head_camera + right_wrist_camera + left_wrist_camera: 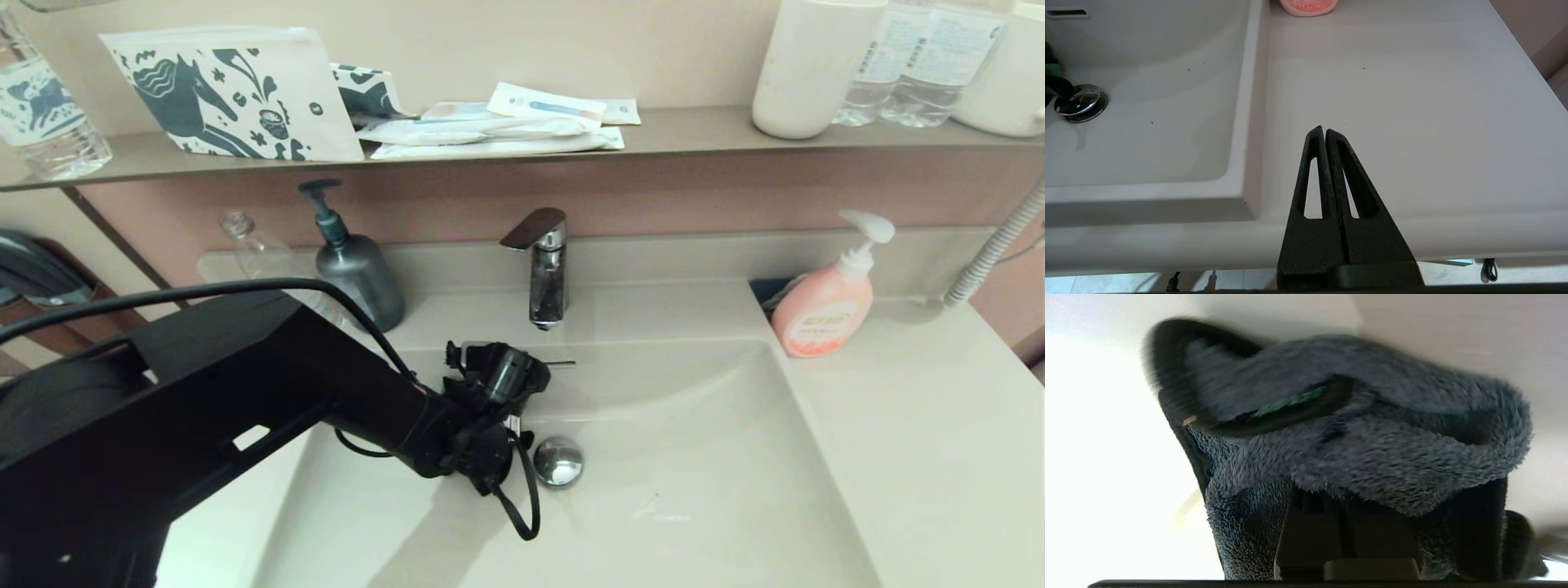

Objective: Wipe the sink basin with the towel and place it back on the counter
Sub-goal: Wipe the sink

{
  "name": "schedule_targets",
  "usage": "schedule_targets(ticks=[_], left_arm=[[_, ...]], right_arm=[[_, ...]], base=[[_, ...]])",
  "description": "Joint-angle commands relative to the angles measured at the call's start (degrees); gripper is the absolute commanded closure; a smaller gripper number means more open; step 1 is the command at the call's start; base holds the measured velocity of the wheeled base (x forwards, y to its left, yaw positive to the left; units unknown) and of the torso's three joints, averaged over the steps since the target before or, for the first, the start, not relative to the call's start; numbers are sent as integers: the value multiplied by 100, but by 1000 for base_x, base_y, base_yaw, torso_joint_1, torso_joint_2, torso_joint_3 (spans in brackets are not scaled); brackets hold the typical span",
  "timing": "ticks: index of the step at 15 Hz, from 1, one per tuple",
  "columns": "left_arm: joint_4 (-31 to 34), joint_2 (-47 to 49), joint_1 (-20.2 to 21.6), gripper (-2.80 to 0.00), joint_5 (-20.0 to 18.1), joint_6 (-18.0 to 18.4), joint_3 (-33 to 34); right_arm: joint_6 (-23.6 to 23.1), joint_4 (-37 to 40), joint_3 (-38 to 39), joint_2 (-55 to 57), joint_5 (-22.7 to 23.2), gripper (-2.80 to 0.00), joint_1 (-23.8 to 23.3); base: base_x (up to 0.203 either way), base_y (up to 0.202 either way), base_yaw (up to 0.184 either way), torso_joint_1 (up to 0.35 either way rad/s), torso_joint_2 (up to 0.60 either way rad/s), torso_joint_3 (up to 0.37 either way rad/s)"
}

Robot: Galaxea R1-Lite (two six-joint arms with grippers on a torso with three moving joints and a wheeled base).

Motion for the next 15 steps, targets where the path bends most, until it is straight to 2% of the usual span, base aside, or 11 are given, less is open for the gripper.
schedule_targets(ticks=[1,4,9,13,15], left_arm=[[282,-18,-141,0,22,-104,-258],[728,61,-336,0,23,-277,-706],[1023,139,-602,0,23,-398,-1052],[1571,341,-800,0,23,-750,-1543],[1607,488,-901,0,23,-805,-1702]], right_arm=[[0,1,0,7,1,0,-2],[0,1,0,7,1,0,-2],[0,1,0,7,1,0,-2],[0,1,0,7,1,0,3],[0,1,0,7,1,0,-1]], base=[[0,0,0,0,0,0],[0,0,0,0,0,0],[0,0,0,0,0,0],[0,0,0,0,0,0],[0,0,0,0,0,0]])
